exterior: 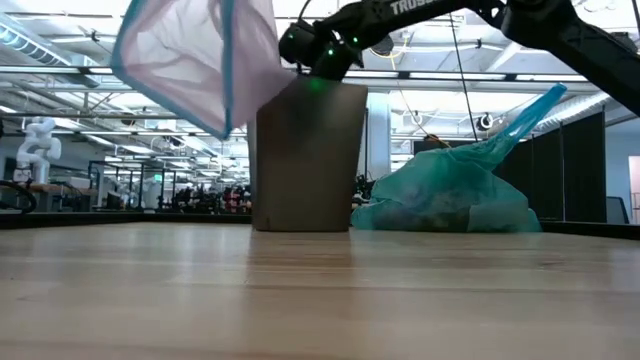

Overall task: Place trash/remove bag and relplace
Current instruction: Put the pink trash bag into the trash bin

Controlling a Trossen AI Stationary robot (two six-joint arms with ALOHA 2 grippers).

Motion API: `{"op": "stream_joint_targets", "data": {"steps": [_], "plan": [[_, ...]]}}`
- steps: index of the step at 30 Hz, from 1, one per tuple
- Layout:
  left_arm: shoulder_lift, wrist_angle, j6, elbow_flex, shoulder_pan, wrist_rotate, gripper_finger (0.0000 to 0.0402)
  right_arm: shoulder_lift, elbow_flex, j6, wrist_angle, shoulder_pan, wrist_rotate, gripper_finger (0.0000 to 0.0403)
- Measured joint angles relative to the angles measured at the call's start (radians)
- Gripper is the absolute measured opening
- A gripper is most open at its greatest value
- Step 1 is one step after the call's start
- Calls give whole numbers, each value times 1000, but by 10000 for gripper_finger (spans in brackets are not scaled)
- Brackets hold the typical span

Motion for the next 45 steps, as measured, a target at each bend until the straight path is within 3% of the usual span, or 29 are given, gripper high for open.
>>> {"op": "stream_joint_targets", "data": {"steps": [9,16,25,30,38,45], "plan": [[-5,0,-4,0,-1,0,0,-8,0,67,-116,162,-207,0],[-6,-1,-26,0,-2,0,0,-51,28,86,-146,232,-181,0],[-6,-1,-26,0,-2,1,0,-90,193,97,-367,222,-143,0],[-6,-6,-28,0,-2,14,0,-167,179,83,-416,201,-149,0],[-1,16,-53,0,-2,110,0,-287,180,85,-346,170,-152,0],[50,71,-55,0,-2,171,0,-299,180,66,-345,170,-207,0]]}}
